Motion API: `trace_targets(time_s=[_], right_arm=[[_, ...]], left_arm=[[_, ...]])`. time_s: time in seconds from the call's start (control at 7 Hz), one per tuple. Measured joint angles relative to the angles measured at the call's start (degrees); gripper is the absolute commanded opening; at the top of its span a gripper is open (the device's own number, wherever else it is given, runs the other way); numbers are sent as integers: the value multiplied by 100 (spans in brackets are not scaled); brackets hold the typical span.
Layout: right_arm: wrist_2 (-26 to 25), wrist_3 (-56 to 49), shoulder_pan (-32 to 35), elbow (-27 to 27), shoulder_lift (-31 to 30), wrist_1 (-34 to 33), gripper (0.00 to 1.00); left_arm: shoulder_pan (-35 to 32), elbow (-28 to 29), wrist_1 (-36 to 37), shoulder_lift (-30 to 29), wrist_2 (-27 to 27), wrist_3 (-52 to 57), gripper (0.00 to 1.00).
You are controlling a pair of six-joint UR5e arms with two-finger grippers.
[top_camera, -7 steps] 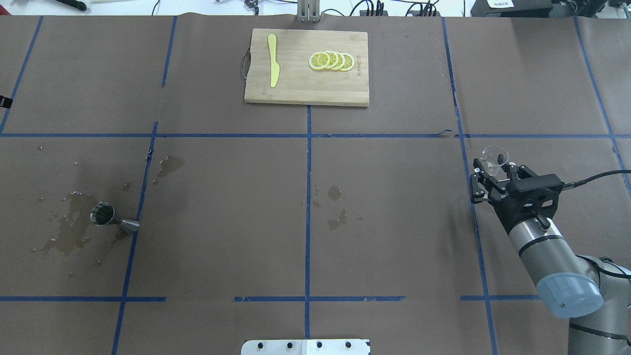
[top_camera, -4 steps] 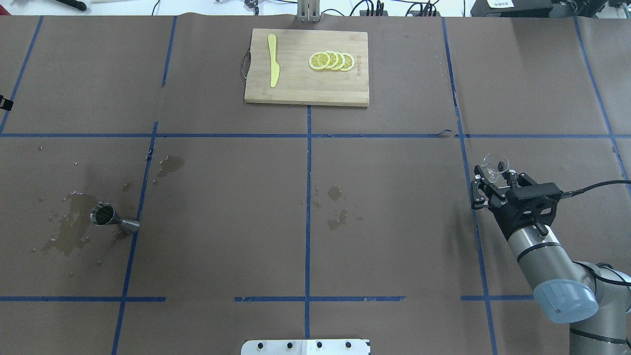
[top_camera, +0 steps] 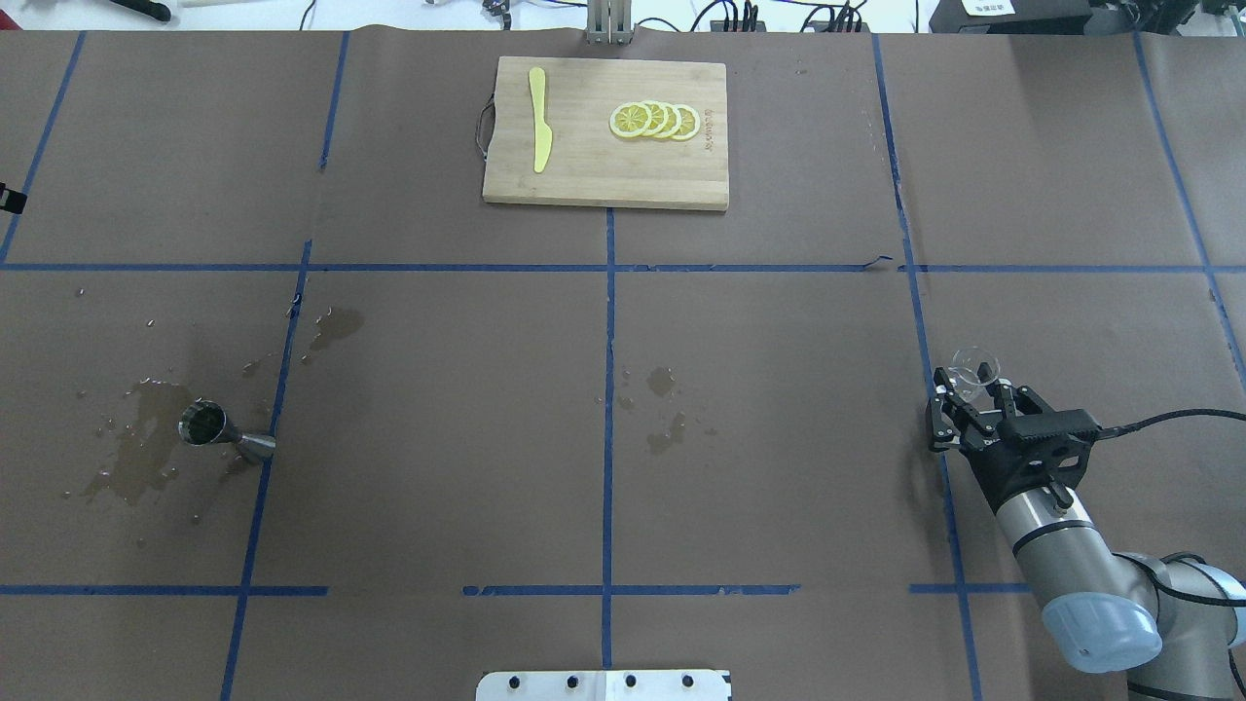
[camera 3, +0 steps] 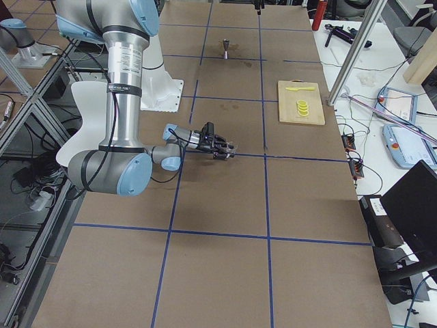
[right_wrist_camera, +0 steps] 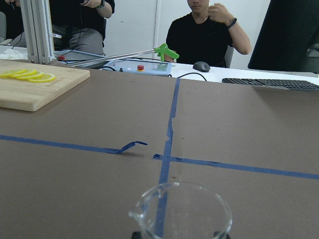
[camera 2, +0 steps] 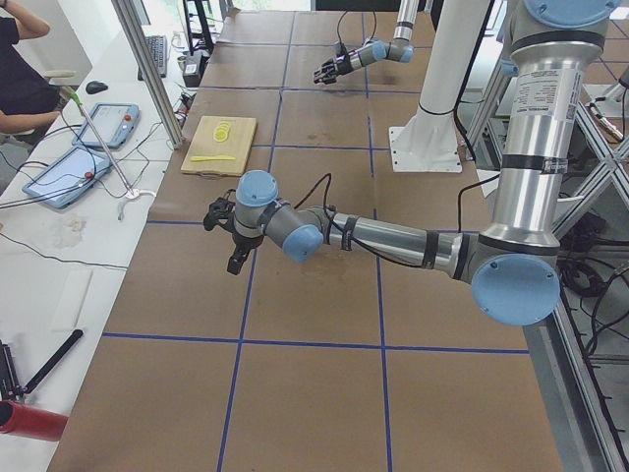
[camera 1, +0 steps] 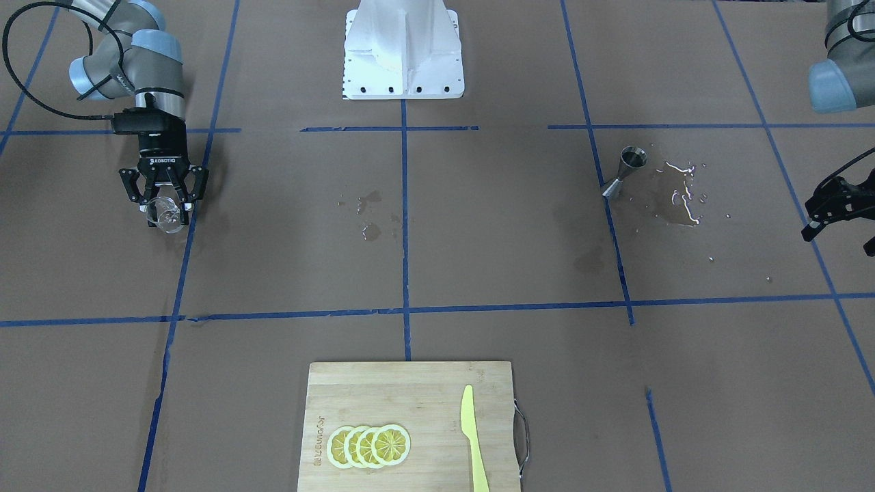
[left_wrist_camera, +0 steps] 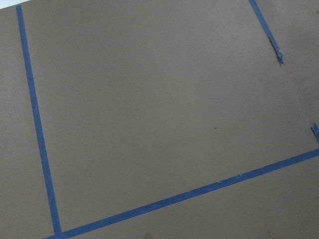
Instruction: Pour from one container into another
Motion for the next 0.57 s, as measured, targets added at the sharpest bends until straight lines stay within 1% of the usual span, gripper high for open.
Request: trace_targets(time_s=[0.57], right_arm=[[-200, 36, -232, -80, -12, 91, 0]], left_arm=[[-1, -49, -2, 4, 0, -9, 100]])
